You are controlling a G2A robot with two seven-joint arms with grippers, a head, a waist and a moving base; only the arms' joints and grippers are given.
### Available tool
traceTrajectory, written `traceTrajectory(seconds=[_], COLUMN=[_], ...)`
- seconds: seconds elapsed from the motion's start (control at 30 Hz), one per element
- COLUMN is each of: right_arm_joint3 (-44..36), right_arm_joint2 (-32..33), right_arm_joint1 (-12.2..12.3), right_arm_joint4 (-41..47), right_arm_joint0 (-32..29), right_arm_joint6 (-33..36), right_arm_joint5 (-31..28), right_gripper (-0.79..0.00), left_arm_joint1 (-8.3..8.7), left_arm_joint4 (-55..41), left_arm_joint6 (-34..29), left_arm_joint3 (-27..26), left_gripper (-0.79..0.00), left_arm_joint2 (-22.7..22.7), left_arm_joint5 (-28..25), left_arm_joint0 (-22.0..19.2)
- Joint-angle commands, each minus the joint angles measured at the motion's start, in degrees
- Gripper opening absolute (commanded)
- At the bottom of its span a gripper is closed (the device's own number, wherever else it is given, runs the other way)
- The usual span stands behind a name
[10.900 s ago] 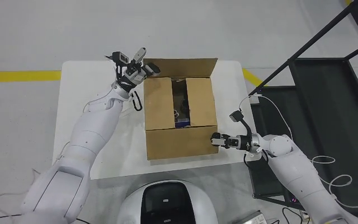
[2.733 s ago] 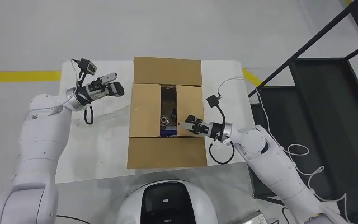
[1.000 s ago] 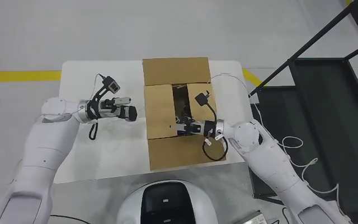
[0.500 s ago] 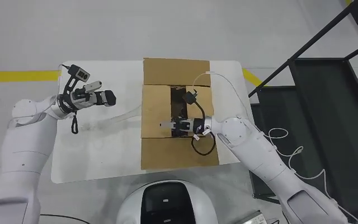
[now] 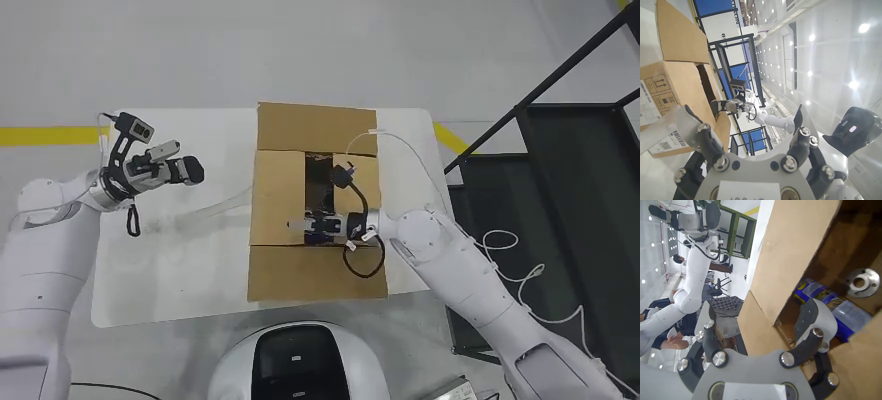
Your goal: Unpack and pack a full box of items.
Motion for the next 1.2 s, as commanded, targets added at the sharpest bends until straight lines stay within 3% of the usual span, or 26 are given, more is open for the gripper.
traceTrajectory(seconds=[0.0,0.23,0.5,0.6,0.83,0.97,1.17], right_arm_joint3=[0.7,3.6,9.9,12.8,19.0,21.3,20.5], right_arm_joint2=[-1.6,-7.9,-18.2,-21.0,-26.0,-26.9,-24.8], right_arm_joint1=[-0.7,-3.7,-9.8,-12.1,-16.4,-17.9,-17.6], right_arm_joint4=[3.2,8.9,8.7,7.1,3.5,2.6,1.6], right_arm_joint0=[0.8,6.0,13.9,16.0,19.7,20.6,19.9], right_arm_joint6=[0.9,0.3,-7.5,-10.9,-14.1,-15.0,-13.6], right_arm_joint5=[-1.5,-8.7,-18.5,-21.0,-20.2,-20.0,-19.4], right_gripper=[0.0,0.0,0.0,0.0,0.0,0.0,0.0], left_arm_joint1=[-0.05,-0.29,-0.04,0.15,-0.21,-0.45,-0.11], left_arm_joint4=[-0.3,-2.1,-5.5,-5.9,-8.8,-4.8,8.0], left_arm_joint6=[0.8,5.1,8.3,7.8,1.3,0.8,9.1], left_arm_joint3=[-0.3,-2.8,-6.1,-7.4,-9.8,-6.9,0.7], left_gripper=[0.0,0.0,0.0,0.0,0.0,0.0,0.0], left_arm_joint2=[-0.2,-1.5,-4.9,-5.7,-3.5,-1.4,-0.5], left_arm_joint5=[-0.5,-3.4,-5.8,-5.0,-0.6,-0.1,-2.0], left_arm_joint0=[-0.2,-0.5,1.1,2.0,3.4,2.7,1.1])
